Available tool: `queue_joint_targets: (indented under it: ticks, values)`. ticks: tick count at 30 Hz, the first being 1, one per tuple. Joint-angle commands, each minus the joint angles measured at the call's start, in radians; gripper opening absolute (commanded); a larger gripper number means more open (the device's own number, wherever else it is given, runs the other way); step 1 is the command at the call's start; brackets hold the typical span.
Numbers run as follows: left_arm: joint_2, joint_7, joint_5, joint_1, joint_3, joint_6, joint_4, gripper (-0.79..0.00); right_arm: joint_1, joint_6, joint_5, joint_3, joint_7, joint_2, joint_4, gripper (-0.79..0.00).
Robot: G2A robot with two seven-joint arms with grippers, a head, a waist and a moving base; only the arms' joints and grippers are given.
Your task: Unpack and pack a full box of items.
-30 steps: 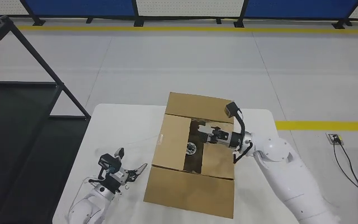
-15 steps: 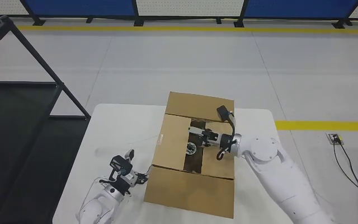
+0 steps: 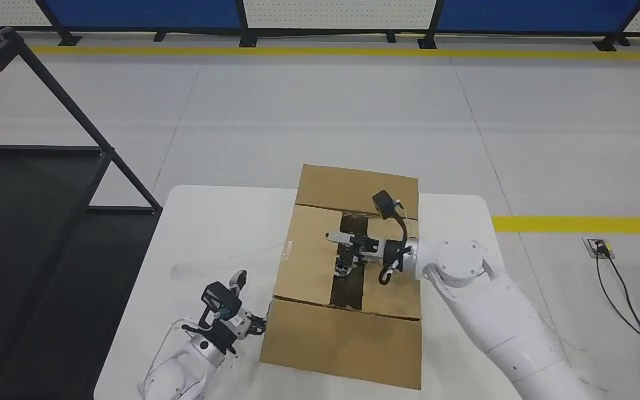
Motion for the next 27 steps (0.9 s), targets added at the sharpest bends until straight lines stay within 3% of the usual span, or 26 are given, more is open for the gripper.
queue_joint_targets:
  ticks: [1, 13, 27]
  values:
    - [0.0, 0.004, 0.004, 0.003, -0.003, 0.006, 0.003, 0.0, 0.007, 0.002, 0.002, -0.009, -0.002, -0.005, 0.011, 0.0]
    - [0.007, 0.04, -0.06, 0.031, -0.096, 0.024, 0.003, 0.0, 0.036, -0.005, 0.075, -0.021, -0.014, -0.034, 0.063, 0.0]
    - [0.012, 0.053, -0.109, 0.064, -0.173, 0.009, -0.012, 0.0, 0.054, -0.031, 0.373, 0.03, 0.147, -0.062, 0.089, 0.0]
